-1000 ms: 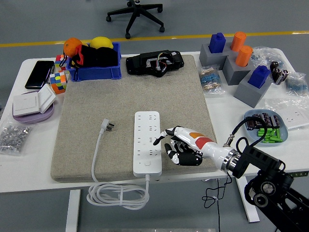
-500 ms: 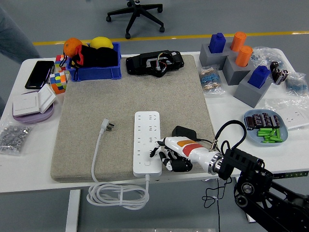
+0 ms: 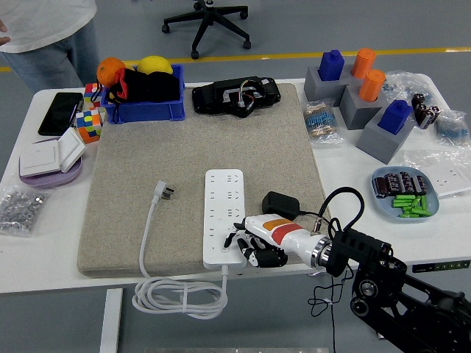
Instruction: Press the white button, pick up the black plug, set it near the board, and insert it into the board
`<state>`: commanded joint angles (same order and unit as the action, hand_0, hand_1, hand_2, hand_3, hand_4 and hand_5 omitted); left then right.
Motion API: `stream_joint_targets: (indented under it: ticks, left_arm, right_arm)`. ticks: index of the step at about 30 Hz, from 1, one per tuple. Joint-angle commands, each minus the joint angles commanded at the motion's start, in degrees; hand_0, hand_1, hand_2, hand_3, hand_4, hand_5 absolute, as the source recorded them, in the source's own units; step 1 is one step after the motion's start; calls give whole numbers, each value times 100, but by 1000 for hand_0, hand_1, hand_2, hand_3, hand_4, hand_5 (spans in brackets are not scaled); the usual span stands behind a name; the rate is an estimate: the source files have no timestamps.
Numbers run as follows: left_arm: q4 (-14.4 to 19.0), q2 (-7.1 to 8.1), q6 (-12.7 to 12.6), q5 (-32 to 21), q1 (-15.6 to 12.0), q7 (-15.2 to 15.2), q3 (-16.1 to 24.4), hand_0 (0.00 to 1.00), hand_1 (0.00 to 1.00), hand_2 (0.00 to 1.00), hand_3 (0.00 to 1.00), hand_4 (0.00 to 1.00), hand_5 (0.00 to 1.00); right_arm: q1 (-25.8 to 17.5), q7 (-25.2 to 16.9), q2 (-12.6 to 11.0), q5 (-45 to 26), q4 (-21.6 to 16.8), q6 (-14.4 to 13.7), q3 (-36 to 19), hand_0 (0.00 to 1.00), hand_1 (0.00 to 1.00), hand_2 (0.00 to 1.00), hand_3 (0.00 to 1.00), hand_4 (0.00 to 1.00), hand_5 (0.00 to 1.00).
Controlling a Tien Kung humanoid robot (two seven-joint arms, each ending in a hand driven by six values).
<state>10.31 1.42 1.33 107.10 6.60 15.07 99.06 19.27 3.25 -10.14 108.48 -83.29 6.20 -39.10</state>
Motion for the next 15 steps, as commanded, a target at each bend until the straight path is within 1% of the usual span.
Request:
stream_joint_targets:
  ticks: [15]
  left_arm:
    - [0,-14,3,-11,6,6,-13,477,507,508,589,561,258]
  right_arm:
    - [140,-281,50,62,347,-175,125,2,2,112,567,224,2]
